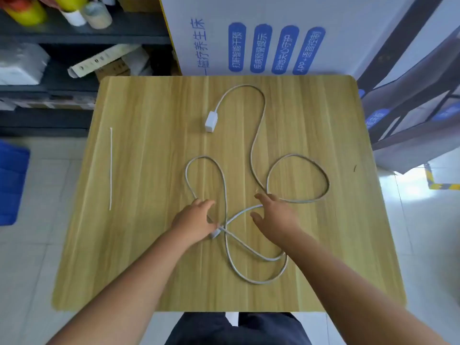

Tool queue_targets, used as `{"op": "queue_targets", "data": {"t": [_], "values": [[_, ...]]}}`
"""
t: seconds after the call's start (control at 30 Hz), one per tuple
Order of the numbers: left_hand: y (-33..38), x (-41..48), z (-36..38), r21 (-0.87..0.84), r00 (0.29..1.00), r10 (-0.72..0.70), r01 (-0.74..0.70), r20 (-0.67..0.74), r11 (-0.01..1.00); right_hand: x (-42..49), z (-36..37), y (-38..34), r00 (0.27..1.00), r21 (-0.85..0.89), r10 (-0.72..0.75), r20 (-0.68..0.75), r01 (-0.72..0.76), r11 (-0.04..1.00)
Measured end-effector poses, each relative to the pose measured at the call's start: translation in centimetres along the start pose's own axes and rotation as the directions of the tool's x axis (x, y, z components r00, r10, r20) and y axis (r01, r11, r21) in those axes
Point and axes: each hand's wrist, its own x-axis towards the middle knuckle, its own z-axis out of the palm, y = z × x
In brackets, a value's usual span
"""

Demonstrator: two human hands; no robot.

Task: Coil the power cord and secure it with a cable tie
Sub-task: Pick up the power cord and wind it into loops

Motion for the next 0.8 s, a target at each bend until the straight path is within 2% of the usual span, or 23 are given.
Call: {"op": "queue_targets", "data": {"t": [0.07, 0.17, 0.43, 0.6, 0.7, 0.8], "values": [[0.1, 0.6, 1.3, 0.041, 0.997, -0.038, 0.035, 0.073, 0.999, 0.1, 2.0, -0.2, 0.996, 0.009, 0.032, 0.081, -0.032, 0.999], [0.0, 0.8, 4.0, 0.078, 0.986, -0.066, 0.054, 0.156, 0.995, -0.5, 5.8, -0.5, 0.958, -0.032, 0.072, 0.276, -0.066, 0.997], [-2.1, 0.4, 5.8, 0.110, 1.000, -0.025, 0.026, -0.014, 0.994, -0.7, 9.7, -0.4, 0.929, -0.101, 0.059, 0.367, -0.023, 0.995], [-4.2, -0.8, 3.8, -0.087, 0.996, -0.023, 0.015, -0.088, 0.996, -0.7, 9.5, 0.7, 0.912, -0.194, 0.109, 0.396, -0.033, 0.981], [-5.5, -1.4, 1.9, -0.201, 0.992, -0.022, -0.003, -0.121, 0.980, -0.4, 9.1, 1.4, 0.922, -0.103, 0.090, 0.377, -0.054, 0.993], [-5.6, -2.0, -0.1, -0.255, 0.986, 0.020, -0.063, -0.166, 0.965, -0.5, 9.0, 0.7, 0.900, 0.013, 0.005, 0.437, -0.012, 1.000]]}}
